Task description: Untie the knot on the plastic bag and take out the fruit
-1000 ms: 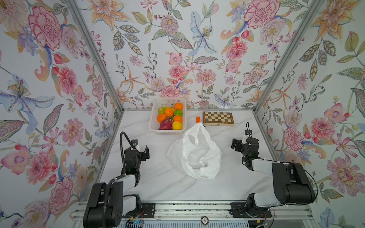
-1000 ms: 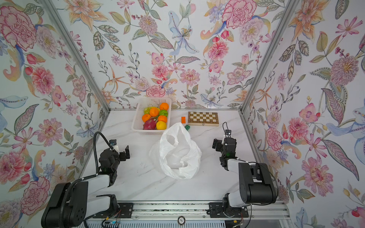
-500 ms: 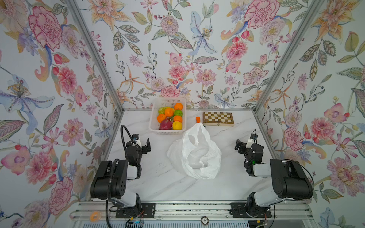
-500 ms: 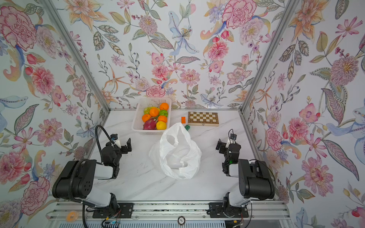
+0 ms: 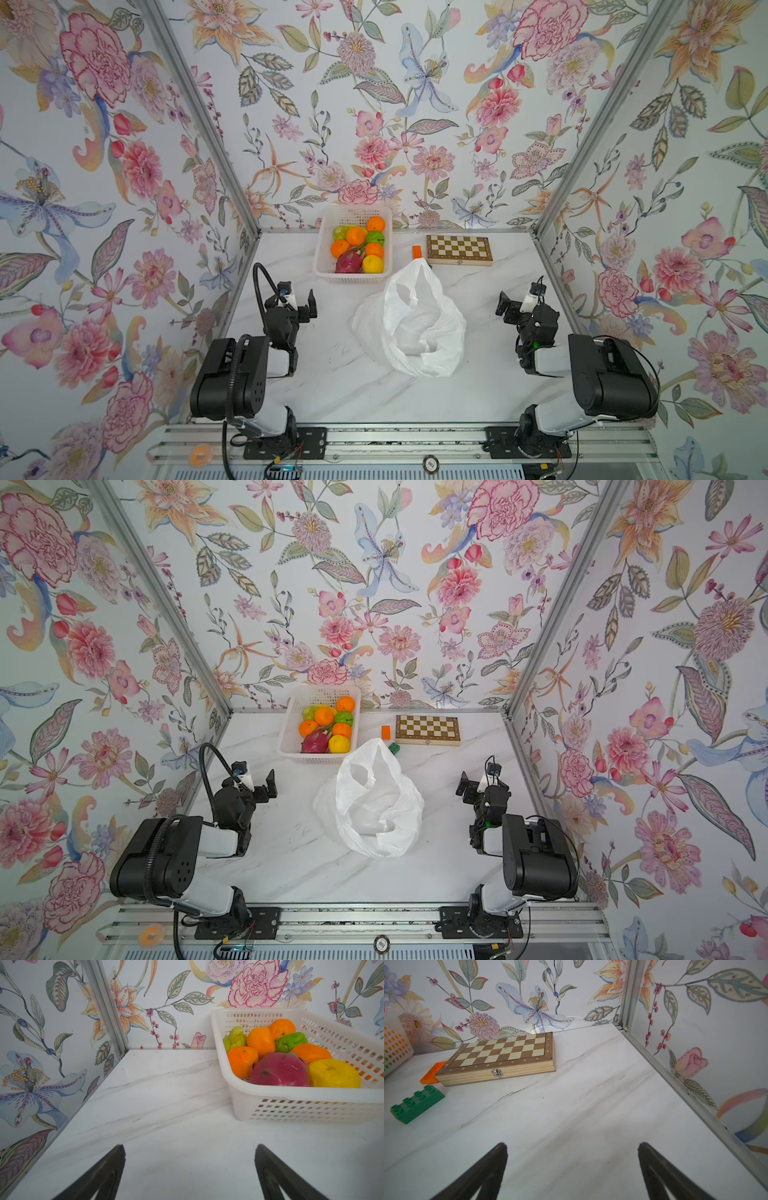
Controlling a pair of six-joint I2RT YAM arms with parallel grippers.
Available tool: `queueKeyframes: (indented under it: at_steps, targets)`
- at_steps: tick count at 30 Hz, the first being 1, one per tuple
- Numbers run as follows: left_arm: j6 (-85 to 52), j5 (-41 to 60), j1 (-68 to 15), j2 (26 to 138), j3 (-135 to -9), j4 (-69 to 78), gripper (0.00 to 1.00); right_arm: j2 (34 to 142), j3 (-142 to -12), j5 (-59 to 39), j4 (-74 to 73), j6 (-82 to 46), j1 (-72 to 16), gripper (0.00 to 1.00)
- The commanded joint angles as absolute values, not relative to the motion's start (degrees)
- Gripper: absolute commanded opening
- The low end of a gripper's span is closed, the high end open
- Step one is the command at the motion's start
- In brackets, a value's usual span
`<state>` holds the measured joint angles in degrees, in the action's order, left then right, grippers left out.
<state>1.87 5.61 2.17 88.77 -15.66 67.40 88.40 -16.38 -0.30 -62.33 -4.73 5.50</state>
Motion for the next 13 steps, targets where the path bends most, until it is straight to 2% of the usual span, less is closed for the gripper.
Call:
queueKeyframes:
  at_steps: [1,13]
  targets:
    - [2.0,5.2,1.8,89.1,-15.7,69.5,0.99,88.9,-16.9,-2.1,-63.6,-4.7,5.6,0.99]
    - [2.1,5.2,1.8,89.1,-15.7,69.5,0.99,88.7,-16.2,-0.6,-64.6,-5.4,5.7,0.99]
